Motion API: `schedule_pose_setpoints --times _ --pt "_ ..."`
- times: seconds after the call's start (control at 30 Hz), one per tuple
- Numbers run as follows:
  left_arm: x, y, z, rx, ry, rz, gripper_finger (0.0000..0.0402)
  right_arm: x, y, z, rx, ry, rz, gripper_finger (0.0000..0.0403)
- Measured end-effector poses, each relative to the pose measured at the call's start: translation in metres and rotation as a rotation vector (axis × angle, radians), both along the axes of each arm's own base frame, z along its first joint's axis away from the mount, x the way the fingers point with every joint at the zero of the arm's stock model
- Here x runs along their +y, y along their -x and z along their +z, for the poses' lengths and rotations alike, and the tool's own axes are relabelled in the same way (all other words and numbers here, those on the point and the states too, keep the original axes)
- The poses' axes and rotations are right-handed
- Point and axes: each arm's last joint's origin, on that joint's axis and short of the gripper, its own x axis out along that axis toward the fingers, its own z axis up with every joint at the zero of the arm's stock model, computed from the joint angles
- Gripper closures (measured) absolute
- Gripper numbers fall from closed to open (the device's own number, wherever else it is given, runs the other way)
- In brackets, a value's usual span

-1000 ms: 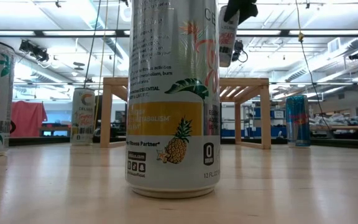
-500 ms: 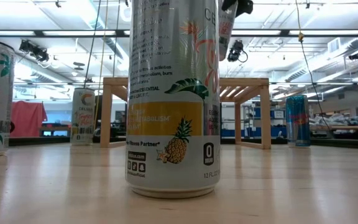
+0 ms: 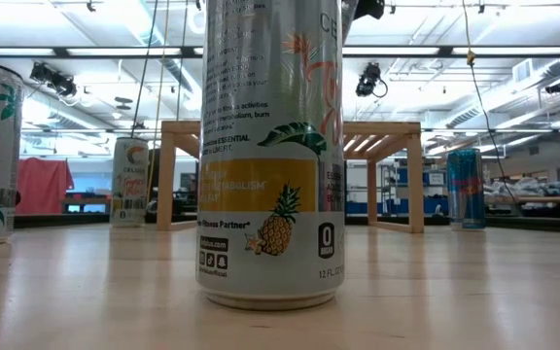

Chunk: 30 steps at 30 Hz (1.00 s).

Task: Place canned beverage on shelf
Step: Put the right white pink soda can on the shelf

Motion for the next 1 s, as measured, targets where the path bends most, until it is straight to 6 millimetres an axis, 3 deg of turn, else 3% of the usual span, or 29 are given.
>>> schedule_pose_setpoints --times 0.67,1.0 --pt "0.003 -0.011 -0.006 -0.042 0.01 -0.037 0.009 -0.003 -0.013 -0.001 -0.054 -0.023 0.002 0.0143" --pt "0.004 -0.01 -0.008 -0.008 0.004 0.018 0.0148 -0.003 -0.012 -0.002 -0.048 -0.018 0.001 0.0143"
